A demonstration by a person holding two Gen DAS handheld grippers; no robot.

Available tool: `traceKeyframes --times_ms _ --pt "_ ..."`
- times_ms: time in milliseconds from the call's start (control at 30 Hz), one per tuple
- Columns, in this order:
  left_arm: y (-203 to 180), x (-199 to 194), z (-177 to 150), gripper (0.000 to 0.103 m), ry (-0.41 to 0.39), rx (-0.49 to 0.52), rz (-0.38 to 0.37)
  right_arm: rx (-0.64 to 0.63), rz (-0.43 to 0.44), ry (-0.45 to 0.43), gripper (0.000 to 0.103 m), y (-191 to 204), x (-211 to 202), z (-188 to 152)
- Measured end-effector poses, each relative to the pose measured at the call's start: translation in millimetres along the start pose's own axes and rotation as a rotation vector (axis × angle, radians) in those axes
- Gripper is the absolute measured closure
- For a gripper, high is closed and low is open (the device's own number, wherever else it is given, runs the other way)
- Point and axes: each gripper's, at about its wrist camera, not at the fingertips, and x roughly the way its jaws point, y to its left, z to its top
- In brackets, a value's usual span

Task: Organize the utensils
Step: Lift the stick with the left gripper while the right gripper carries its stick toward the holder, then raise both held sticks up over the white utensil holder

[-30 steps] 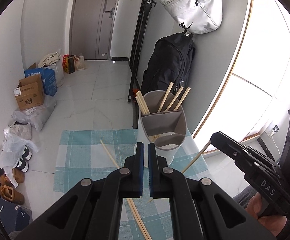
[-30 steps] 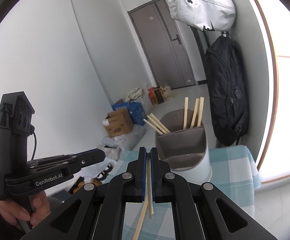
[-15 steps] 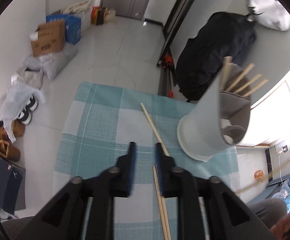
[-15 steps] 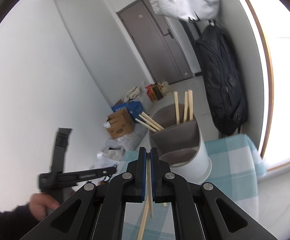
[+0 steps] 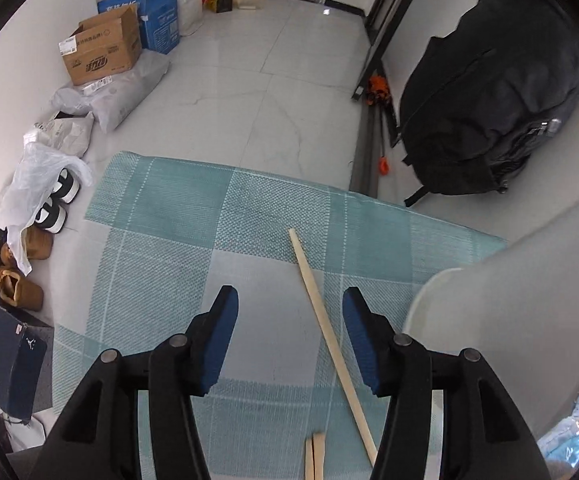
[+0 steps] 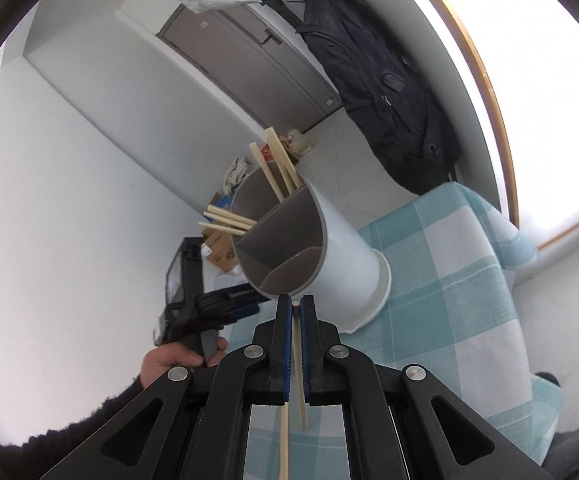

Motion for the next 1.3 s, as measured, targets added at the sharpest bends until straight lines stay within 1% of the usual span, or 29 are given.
traceKeyframes --times_ms 67,100,133,167,233,267,300,333,367,433,467,533,633,800,833,933,1000,1133,1233,1300 --pt "-1 5 0 0.054 0.015 -0.004 0.003 -0.003 0.006 0.003 0.100 0 1 0" --pt "-3 8 0 0.055 0.025 0.001 0.017 -0.003 0.011 0.006 0.100 1 2 0" --pt "-4 8 -2 0.054 0.011 0.019 0.039 -0.005 0.014 0.009 0.100 1 3 0" --pt "-8 6 -2 0.054 -0.003 0.034 0.045 -0.007 0.016 0.012 0.100 2 3 -1" --pt "-9 8 -3 0.056 -0.003 0.059 0.061 -0.007 0.022 0.015 0.100 2 4 -1" --pt "-9 7 -4 0.059 -0.014 0.063 0.075 -0.006 0.024 0.017 0.100 2 5 -1" --pt "-9 7 -5 0.070 -0.019 0.071 0.098 -0.006 0.024 0.018 0.100 2 5 -2" --pt "-8 6 -7 0.077 -0.022 0.082 0.129 -0.008 0.024 0.017 0.100 2 5 -2" --pt "-6 4 -8 0.080 -0.026 0.094 0.136 -0.011 0.022 0.015 0.100 3 5 -2" --pt "1 2 -9 0.091 -0.032 0.100 0.127 -0.012 0.020 0.015 0.100 2 5 -2" --pt "4 0 -10 0.092 -0.030 0.103 0.118 -0.011 0.020 0.017 0.100 1 6 -2" --pt "13 -4 -11 0.101 -0.022 0.097 0.101 -0.012 0.015 0.019 0.100 1 6 -3" --pt "20 -5 -11 0.102 -0.022 0.085 0.092 -0.015 0.012 0.024 0.100 3 7 -3" --pt "35 -9 -7 0.102 -0.064 -0.015 0.004 -0.038 0.001 0.025 0.100 8 9 -6" --pt "41 -14 -7 0.102 -0.085 -0.047 -0.037 -0.042 -0.001 0.026 0.100 9 10 -7" --pt "44 -24 -5 0.102 -0.134 -0.089 -0.098 -0.053 -0.005 0.031 0.100 11 12 -10" --pt "41 -34 -6 0.102 -0.167 -0.091 -0.129 -0.062 -0.007 0.032 0.100 13 13 -11" --pt "32 -67 -15 0.102 -0.267 -0.060 -0.185 -0.092 -0.005 0.028 0.100 18 14 -12" --pt "30 -88 -21 0.102 -0.320 -0.048 -0.231 -0.125 -0.007 0.020 0.100 24 15 -13" --pt "24 -104 -27 0.102 -0.362 -0.020 -0.244 -0.154 -0.015 0.006 0.100 31 13 -14"
